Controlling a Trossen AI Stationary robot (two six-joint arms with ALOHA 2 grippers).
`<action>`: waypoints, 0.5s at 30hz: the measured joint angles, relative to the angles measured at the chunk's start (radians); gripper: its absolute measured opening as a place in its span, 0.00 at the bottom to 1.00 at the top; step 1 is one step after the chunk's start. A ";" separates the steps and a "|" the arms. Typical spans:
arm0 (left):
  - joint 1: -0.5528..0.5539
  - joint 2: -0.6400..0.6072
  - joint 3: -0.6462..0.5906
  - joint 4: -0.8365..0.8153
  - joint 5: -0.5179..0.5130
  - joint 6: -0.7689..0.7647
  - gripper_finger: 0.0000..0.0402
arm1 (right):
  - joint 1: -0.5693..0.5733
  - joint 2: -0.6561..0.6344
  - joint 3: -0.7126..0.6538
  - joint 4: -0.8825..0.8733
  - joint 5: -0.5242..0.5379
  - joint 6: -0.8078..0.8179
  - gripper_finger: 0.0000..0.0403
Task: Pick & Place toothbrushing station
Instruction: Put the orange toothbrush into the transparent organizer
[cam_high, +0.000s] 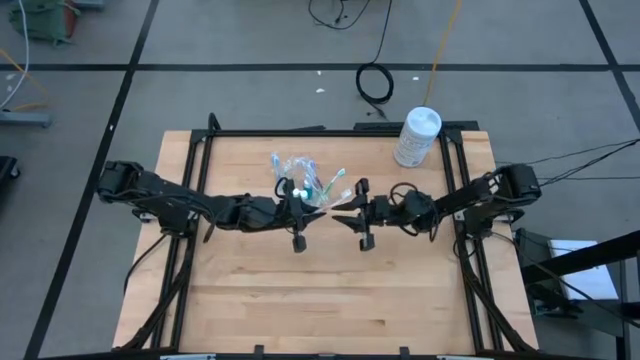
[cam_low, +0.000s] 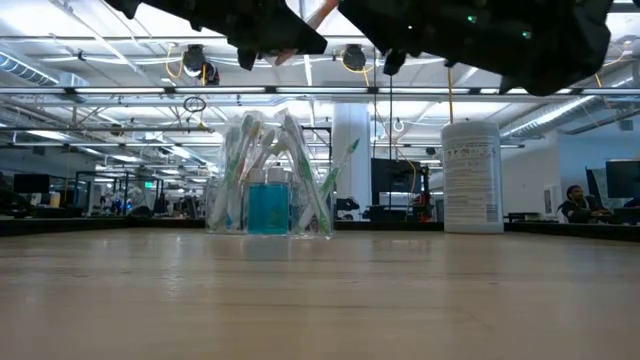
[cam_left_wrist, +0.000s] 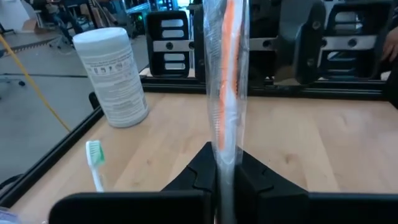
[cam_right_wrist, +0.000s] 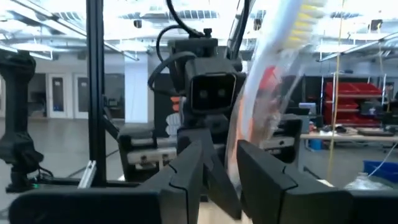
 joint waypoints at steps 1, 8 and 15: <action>0.000 0.000 0.000 -0.001 -0.001 0.000 0.06 | 0.000 0.005 0.015 -0.005 -0.002 0.013 0.22; 0.000 0.000 0.000 -0.018 -0.002 0.000 0.03 | 0.000 0.006 0.054 0.000 -0.052 0.011 0.22; 0.000 0.000 0.000 -0.019 -0.005 0.000 0.04 | -0.008 0.006 0.056 0.004 -0.050 -0.027 0.22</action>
